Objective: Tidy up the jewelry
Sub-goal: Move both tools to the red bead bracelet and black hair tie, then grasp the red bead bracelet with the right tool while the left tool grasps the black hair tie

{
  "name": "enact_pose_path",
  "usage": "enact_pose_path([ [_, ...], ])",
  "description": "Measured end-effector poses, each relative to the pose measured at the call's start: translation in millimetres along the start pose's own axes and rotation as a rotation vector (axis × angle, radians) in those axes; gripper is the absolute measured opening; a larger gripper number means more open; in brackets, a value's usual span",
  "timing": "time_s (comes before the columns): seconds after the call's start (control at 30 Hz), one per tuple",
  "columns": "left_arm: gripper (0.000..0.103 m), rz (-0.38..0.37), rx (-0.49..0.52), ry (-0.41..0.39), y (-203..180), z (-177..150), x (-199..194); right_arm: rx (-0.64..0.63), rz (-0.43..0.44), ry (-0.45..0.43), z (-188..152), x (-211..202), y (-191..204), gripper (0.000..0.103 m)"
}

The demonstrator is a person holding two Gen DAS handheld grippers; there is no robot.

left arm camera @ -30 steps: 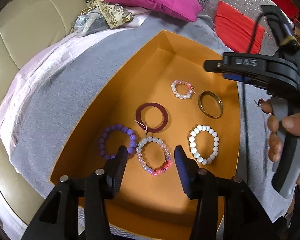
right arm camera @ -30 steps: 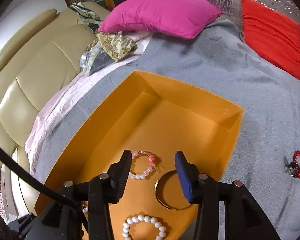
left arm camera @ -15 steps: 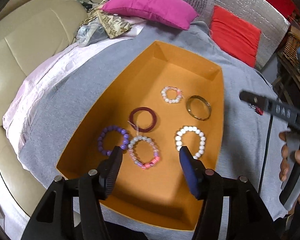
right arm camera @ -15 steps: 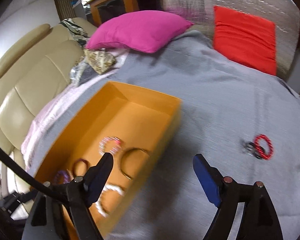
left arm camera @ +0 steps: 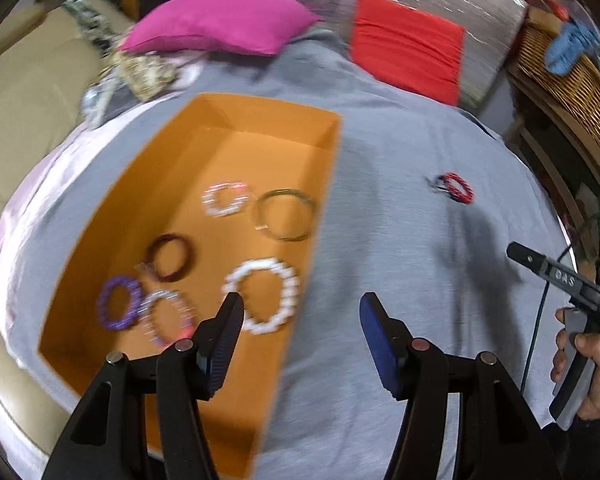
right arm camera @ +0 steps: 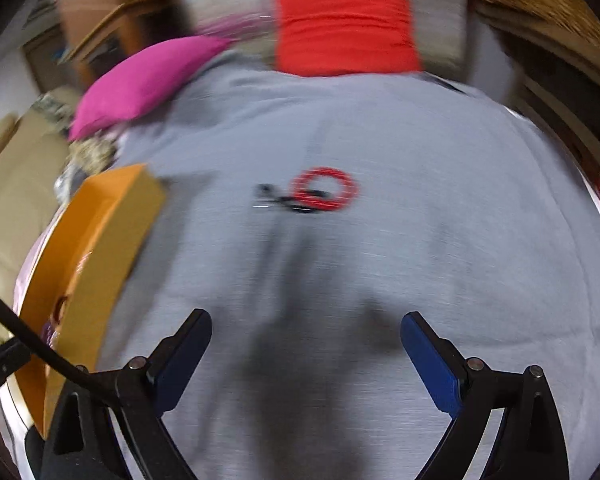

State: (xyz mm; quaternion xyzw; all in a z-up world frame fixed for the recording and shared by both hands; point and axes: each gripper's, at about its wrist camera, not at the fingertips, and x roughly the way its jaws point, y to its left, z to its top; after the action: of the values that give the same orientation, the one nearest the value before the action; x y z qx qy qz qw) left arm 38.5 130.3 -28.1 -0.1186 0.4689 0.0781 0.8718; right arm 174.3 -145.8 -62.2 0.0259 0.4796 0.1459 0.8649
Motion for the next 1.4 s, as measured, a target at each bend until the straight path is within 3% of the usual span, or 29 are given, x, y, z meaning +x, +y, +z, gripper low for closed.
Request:
enact_pose_path([
  [0.23,0.061,-0.037,0.093,0.027,-44.4,11.8,25.3,0.116,0.013,0.016,28.0,26.3,-44.6,0.078],
  [0.53,0.061,-0.017,0.105,0.051,-54.7,32.9,58.2,0.114,-0.013,0.050,95.4,89.7,-24.9,0.058],
  [0.6,0.061,-0.013,0.114,0.054,-57.2,35.9,62.9,0.082,-0.045,0.113,102.7,114.2,-18.4,0.037],
  [0.63,0.061,-0.010,0.119,0.054,-59.0,37.9,64.9,0.065,-0.068,0.118,103.5,117.5,-17.9,0.033],
  [0.7,0.061,-0.010,0.126,0.050,-62.7,43.0,68.4,0.022,-0.097,0.102,105.0,115.1,-15.7,0.010],
  [1.07,0.061,-0.120,0.123,0.080,-131.1,100.6,117.1,0.141,-0.080,0.018,54.1,60.6,-95.0,0.010],
  [1.37,0.061,-0.090,0.051,0.136,-171.3,126.7,170.8,0.177,-0.035,-0.008,39.7,58.4,-113.1,0.010],
  [1.4,0.057,-0.082,0.051,0.142,-172.7,127.1,176.3,0.176,-0.036,-0.009,40.2,59.9,-112.5,0.010],
])
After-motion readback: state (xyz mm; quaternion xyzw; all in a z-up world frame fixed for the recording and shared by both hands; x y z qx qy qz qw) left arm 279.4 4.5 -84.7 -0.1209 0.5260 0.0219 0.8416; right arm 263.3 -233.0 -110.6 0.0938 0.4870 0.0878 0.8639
